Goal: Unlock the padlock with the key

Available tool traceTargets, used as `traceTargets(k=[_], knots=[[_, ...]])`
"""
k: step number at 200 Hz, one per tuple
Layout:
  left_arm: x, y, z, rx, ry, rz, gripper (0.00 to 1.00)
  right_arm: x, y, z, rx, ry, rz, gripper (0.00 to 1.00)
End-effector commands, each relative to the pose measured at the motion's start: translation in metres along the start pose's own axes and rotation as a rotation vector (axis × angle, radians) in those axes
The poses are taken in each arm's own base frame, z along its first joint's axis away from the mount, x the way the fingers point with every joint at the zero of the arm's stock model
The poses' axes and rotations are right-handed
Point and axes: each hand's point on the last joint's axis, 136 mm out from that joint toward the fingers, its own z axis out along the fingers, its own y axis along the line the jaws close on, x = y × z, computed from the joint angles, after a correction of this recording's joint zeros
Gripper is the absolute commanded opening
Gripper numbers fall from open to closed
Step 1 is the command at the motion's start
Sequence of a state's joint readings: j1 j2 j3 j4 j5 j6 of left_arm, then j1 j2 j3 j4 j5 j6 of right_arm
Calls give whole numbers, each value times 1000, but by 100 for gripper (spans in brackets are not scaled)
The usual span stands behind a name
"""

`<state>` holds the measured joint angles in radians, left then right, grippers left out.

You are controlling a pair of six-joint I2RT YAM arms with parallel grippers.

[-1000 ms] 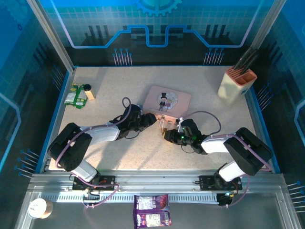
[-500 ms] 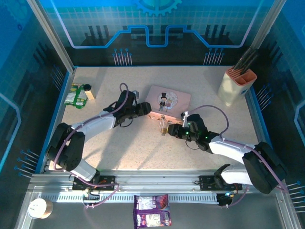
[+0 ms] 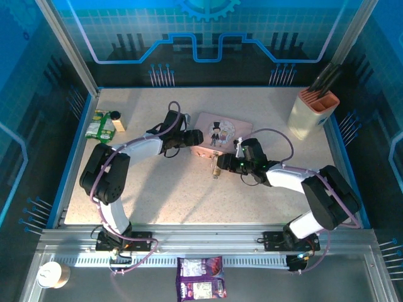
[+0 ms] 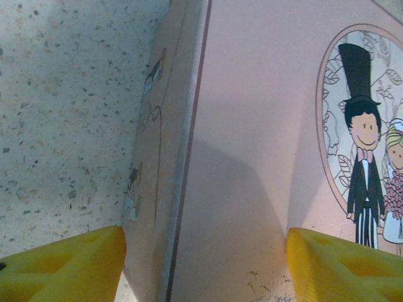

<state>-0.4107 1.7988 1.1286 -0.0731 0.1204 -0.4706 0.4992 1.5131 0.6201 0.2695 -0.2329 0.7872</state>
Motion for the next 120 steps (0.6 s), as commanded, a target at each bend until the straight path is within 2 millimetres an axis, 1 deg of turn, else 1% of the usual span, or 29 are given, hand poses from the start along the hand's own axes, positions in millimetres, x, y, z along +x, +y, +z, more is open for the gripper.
traceTargets(k=[1, 20, 33, 39, 49, 68, 98, 120], knots=[[21, 7, 9, -31, 61, 5, 66, -23, -14, 1, 23, -32, -6, 51], [34, 8, 13, -37, 77, -4, 64, -35, -22, 2, 21, -37, -3, 51], [41, 9, 13, -43, 83, -15, 63, -39, -27, 2, 25, -41, 6, 51], [44, 9, 13, -46, 83, -19, 63, -46, -25, 2, 10, -63, 0, 51], [49, 9, 13, -52, 83, -21, 63, -48, -24, 2, -4, -71, 9, 50], [54, 8, 13, -66, 87, -30, 62, -46, -21, 1, -45, -98, 28, 48], [61, 5, 13, -66, 89, -55, 62, -38, -19, -2, -117, -155, 59, 42], [63, 4, 14, -65, 91, -69, 62, -33, -18, 3, -150, -171, 65, 40]])
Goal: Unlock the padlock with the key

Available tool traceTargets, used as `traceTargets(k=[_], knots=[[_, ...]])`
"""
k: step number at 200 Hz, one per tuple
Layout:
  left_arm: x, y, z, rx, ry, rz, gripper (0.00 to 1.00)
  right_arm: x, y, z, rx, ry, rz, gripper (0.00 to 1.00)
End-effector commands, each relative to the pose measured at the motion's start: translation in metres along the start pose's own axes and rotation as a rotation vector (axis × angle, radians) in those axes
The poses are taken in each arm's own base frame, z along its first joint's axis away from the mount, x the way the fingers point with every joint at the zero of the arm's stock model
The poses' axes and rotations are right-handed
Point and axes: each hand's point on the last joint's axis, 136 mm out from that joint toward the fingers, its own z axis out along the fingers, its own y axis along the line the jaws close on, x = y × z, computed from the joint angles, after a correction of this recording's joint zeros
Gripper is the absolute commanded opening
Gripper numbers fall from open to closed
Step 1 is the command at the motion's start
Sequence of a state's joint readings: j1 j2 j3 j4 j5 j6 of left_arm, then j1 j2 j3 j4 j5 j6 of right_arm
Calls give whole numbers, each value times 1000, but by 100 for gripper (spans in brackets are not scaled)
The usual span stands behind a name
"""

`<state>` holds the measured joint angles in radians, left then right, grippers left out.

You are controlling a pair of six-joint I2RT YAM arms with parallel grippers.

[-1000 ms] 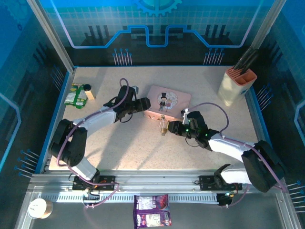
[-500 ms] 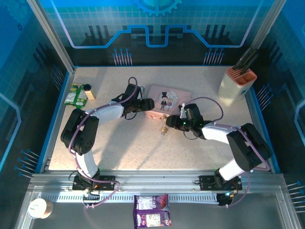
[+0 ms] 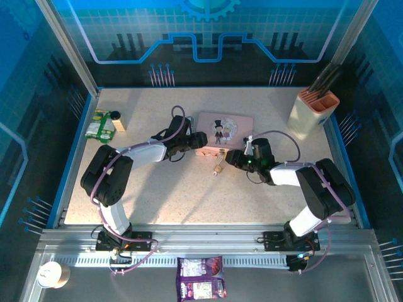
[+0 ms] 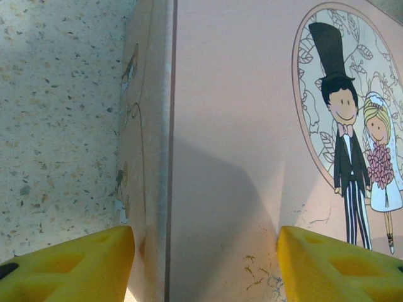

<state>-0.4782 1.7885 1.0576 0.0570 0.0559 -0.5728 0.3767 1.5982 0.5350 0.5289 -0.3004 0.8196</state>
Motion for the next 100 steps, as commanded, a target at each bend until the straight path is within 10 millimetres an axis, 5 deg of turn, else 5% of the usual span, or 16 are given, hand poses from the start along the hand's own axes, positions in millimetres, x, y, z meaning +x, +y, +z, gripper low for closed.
traceTargets(k=[1, 100], knots=[[51, 23, 4, -90, 148, -27, 62, -8, 15, 3, -101, -66, 0, 40], [52, 21, 1, -84, 147, -65, 62, 17, 6, 25, -35, -90, 25, 33]])
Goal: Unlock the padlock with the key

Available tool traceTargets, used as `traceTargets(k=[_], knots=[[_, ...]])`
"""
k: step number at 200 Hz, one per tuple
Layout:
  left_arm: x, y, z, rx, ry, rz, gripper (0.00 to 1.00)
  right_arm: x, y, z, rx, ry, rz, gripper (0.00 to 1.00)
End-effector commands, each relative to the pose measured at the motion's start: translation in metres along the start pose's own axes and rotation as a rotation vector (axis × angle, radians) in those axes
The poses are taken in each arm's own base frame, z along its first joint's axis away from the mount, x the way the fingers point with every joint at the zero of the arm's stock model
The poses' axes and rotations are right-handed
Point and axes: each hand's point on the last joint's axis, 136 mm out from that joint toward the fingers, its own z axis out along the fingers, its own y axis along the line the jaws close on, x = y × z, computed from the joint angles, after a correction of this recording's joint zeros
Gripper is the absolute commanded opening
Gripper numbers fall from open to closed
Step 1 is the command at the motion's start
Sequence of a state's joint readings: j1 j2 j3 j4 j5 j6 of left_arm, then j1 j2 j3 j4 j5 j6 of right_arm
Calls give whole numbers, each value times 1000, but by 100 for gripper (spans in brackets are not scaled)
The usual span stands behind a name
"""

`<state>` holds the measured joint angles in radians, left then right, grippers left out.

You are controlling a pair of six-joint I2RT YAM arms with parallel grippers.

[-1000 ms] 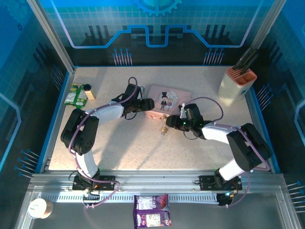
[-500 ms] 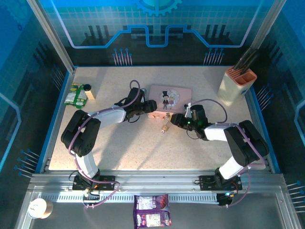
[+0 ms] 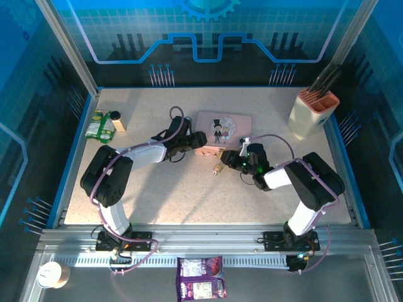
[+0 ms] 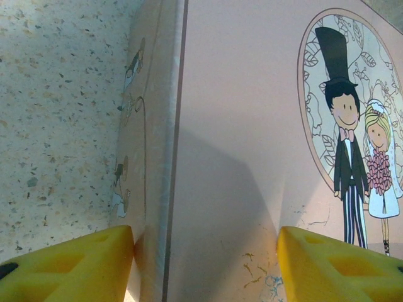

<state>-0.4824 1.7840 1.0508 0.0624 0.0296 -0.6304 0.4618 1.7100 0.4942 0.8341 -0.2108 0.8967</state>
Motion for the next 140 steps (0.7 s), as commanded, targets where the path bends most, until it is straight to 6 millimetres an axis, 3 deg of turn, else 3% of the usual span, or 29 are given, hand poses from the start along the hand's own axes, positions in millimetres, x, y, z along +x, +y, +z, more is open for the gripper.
traceTargets(k=[1, 56, 140], knots=[[52, 22, 1, -73, 162, -10, 62, 16, -11, 3, 46, 8, 40, 33], [53, 23, -2, -73, 158, -22, 62, 21, -21, -4, 110, -54, 57, 30], [55, 23, -5, -66, 157, -31, 61, 29, -32, 6, 172, -10, 90, 27]])
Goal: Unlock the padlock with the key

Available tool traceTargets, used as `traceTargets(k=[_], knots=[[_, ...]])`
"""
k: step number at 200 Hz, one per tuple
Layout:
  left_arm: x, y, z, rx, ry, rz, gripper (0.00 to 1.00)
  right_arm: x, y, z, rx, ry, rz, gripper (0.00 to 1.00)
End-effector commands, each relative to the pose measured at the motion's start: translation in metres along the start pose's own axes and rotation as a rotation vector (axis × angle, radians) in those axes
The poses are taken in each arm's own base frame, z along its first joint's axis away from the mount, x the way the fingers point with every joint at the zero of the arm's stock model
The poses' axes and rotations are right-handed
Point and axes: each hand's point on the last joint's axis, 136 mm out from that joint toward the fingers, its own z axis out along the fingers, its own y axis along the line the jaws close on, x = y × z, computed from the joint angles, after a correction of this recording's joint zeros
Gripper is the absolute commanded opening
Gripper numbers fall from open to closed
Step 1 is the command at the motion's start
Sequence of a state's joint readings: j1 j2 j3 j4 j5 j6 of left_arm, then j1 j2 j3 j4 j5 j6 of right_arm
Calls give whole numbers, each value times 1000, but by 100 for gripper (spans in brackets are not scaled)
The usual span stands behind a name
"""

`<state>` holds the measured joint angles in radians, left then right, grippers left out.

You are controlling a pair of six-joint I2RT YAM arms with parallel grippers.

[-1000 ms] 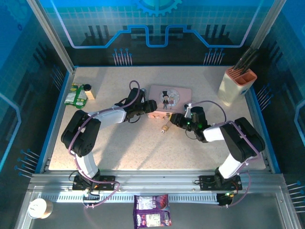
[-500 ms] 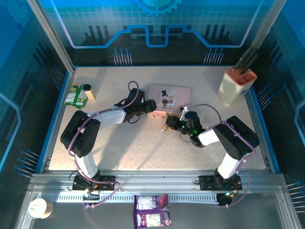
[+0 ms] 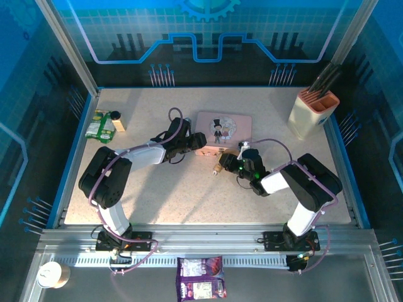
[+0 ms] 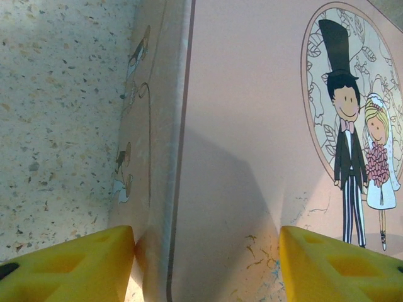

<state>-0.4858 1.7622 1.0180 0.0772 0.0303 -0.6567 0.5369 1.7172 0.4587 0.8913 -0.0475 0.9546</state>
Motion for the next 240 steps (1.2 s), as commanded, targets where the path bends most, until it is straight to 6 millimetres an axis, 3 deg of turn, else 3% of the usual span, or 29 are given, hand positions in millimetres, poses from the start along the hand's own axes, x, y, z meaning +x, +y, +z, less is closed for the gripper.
traceTargets(k=[1, 134, 190, 240], knots=[[50, 23, -2, -73, 157, -8, 62, 22, -30, 5, 118, 68, 62, 27], [48, 21, -7, -70, 145, -15, 61, 34, -45, 11, 199, 102, 97, 22], [49, 21, -8, -69, 145, -17, 61, 35, -51, 15, 223, 100, 110, 25], [50, 23, -8, -79, 145, -19, 61, 31, -52, 16, 206, 73, 132, 11]])
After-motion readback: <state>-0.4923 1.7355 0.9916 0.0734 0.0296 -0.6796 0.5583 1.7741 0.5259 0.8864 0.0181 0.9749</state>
